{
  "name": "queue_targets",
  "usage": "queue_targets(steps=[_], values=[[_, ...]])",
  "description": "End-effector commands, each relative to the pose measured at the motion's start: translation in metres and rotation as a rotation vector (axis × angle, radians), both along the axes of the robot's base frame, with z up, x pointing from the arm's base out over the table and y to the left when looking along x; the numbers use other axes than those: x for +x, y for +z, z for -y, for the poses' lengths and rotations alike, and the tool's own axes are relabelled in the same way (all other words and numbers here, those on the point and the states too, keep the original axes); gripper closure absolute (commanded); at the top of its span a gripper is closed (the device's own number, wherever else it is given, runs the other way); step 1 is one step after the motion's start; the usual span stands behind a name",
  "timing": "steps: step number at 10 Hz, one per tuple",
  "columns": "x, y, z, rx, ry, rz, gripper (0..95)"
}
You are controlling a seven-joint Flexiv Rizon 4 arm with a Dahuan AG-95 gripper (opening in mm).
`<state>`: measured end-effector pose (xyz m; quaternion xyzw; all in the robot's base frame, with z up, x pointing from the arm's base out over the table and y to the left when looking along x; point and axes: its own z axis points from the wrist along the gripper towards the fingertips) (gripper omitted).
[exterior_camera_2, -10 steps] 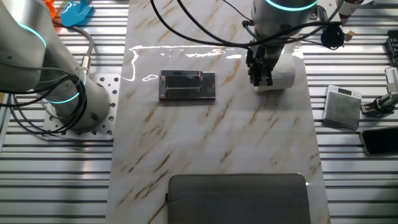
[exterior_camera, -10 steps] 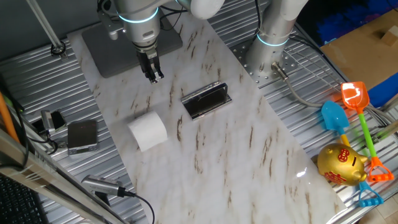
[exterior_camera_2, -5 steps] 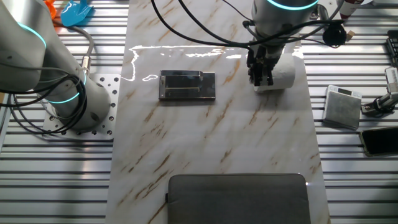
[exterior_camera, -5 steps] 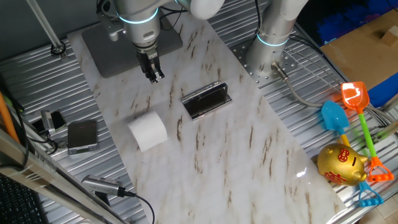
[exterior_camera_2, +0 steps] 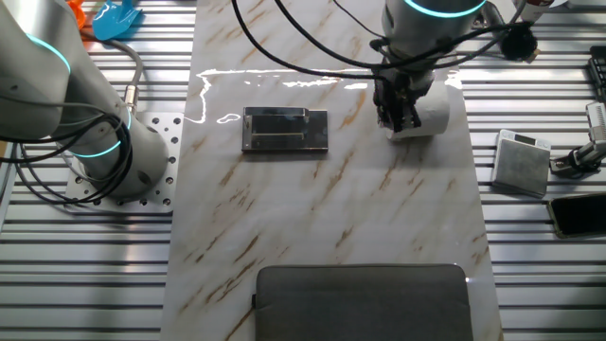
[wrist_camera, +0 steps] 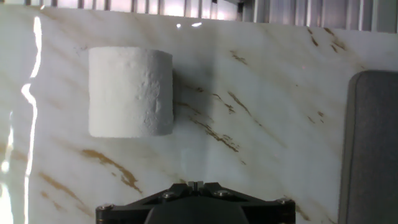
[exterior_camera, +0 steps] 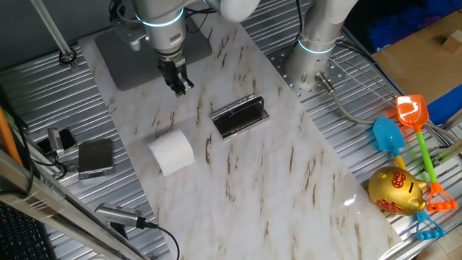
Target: Take the roll of paper down from the shelf
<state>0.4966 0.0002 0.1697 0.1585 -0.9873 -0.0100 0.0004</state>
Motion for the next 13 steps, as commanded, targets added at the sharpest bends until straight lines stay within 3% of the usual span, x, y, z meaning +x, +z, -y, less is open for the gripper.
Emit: queue_targets(steps=[1,4,5,8,10,11,13], values=[[0.0,-0.002,0.0,0.006,0.232,0.001,95.0],[0.008,-0.008,0.002,0.006,0.416,-0.004,95.0],[0.021,-0.007,0.003,0.012,0.521,-0.016,95.0],[0.052,-0.002,0.002,0.028,0.675,-0.028,95.0],[0.072,-0.001,0.0,0.038,0.755,-0.045,95.0],[0.083,-0.002,-0.002,0.04,0.791,-0.067,95.0],[0.096,-0.004,-0.004,0.05,0.828,-0.072,95.0]])
